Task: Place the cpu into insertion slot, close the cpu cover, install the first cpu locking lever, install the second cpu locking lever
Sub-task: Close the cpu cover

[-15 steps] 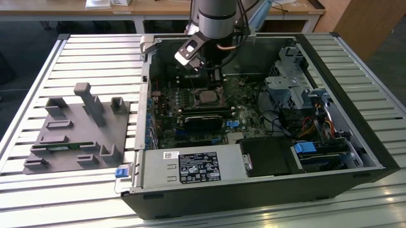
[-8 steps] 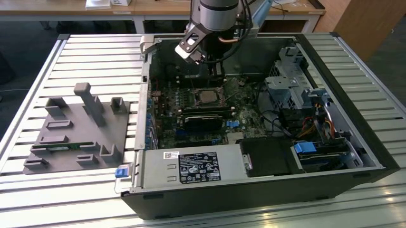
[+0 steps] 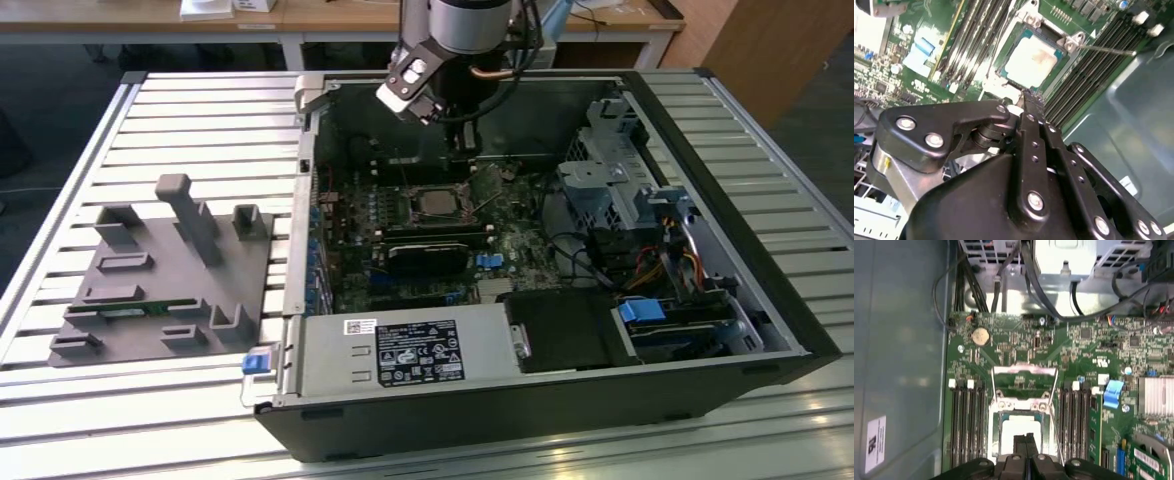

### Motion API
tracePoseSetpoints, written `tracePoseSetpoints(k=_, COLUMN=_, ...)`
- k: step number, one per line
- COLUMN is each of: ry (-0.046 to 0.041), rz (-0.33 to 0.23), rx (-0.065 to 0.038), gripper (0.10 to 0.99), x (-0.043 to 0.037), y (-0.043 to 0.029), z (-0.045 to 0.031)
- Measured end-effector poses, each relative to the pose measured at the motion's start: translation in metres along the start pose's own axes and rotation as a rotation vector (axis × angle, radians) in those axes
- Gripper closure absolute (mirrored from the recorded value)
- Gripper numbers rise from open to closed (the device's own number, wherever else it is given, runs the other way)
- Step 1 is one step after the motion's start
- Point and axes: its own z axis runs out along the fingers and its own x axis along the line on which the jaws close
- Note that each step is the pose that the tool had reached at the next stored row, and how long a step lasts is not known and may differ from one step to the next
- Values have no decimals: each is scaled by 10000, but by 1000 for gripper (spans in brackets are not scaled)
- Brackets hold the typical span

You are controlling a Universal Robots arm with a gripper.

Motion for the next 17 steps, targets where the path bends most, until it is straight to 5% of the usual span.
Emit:
tracePoseSetpoints(k=9, ry=21, rz=1, rx=17, gripper=980, x=-2, y=195, z=7)
tracePoseSetpoints(k=17, ry=20, rz=1, rx=19, gripper=980, x=-3, y=258, z=11)
